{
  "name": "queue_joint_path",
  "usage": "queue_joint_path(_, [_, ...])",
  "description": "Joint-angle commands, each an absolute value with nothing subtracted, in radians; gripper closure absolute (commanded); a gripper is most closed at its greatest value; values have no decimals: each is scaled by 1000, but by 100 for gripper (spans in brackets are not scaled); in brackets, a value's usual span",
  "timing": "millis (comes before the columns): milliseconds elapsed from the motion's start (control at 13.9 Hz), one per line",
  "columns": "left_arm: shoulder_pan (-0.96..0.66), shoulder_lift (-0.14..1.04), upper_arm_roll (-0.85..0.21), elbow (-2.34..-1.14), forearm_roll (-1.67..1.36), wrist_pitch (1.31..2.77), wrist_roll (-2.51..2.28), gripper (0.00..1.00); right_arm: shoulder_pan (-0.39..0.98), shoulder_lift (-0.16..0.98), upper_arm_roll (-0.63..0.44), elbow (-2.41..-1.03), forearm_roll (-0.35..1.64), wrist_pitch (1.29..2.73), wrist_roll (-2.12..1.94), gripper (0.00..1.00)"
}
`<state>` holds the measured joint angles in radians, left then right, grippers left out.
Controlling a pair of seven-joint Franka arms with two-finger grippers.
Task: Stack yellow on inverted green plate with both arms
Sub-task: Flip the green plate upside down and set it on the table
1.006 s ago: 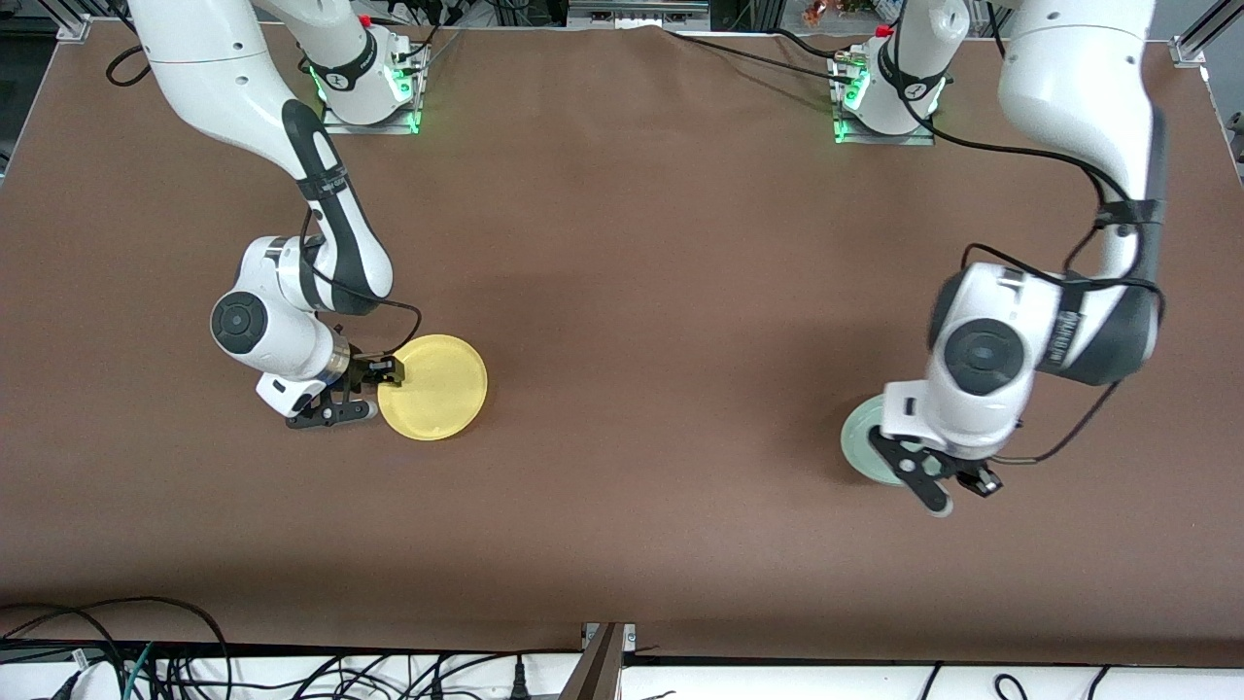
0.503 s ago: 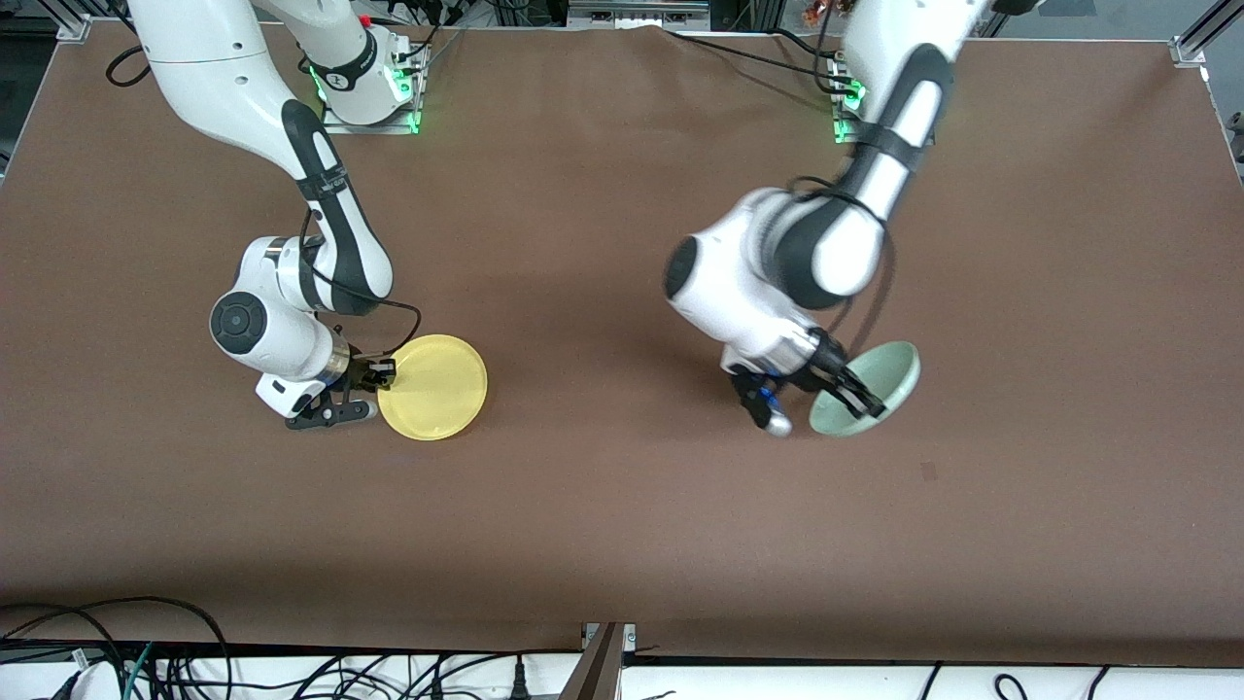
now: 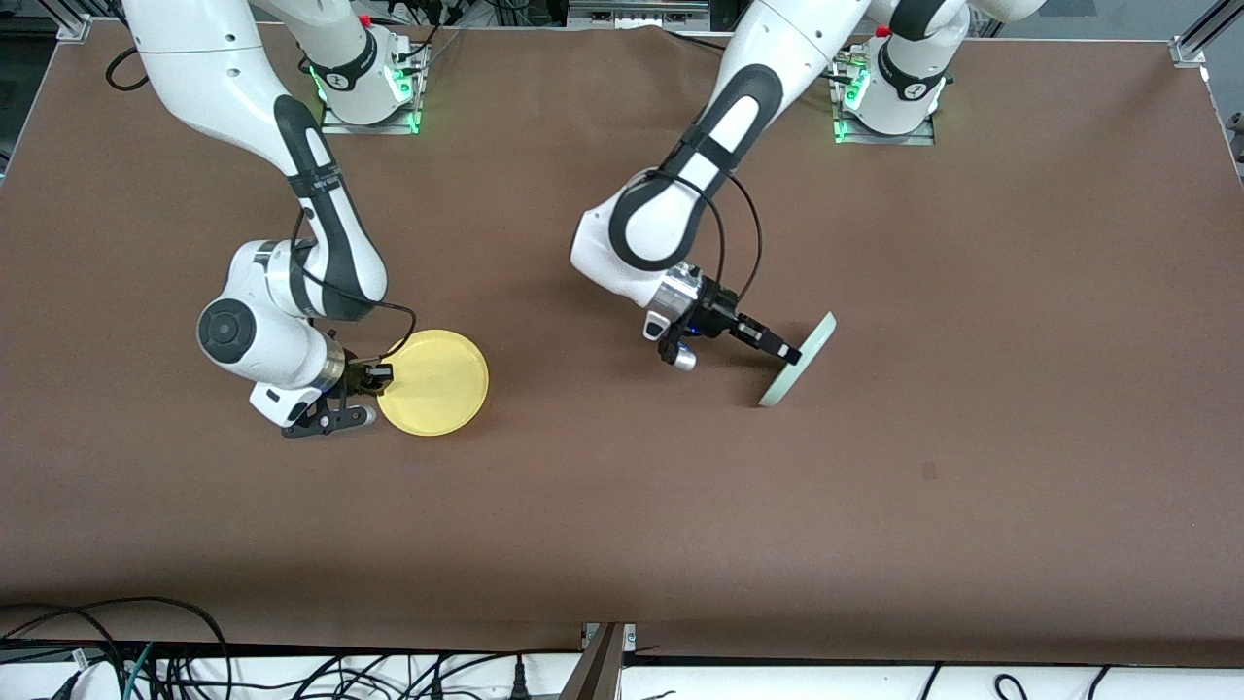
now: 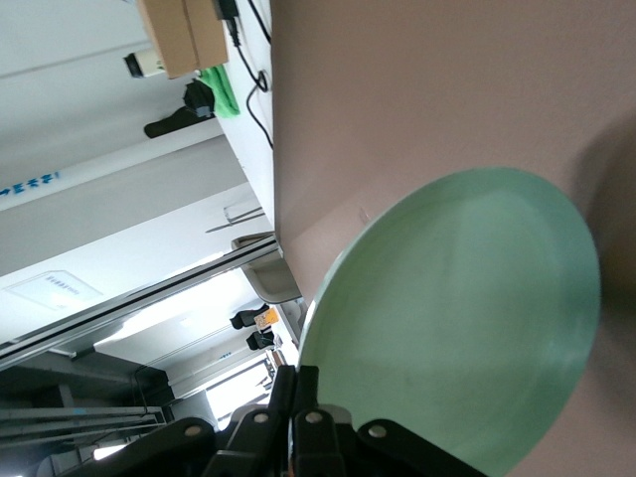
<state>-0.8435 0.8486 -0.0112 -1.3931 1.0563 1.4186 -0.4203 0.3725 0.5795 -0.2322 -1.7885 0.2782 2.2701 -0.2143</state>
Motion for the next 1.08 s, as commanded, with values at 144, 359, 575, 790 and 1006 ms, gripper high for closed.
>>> queue_joint_path(144, [-910,873,-11,-1373,991,1422,-477,15,330,583,-229,-1618,307,2059,-227,100])
queue_joint_path(359, [-902,865,-14,-1304,809,1457,-469,0,330,580,-229,-1618,321,2054,-229,100])
queue_joint_path(575, [-884,864,-8,-1244,588,1508,-480,0,315,581,-229,-1618,321,2049,-233,100])
queue_joint_path(790, [-829,845,-8,-1239,421,1619,-509,0,308,580,-227,-1618,322,2039,-233,100])
queue_joint_path(1006, [-714,801,-14,-1236,328,1695,-497,0,311,580,-225,-1618,350,2037,-229,100])
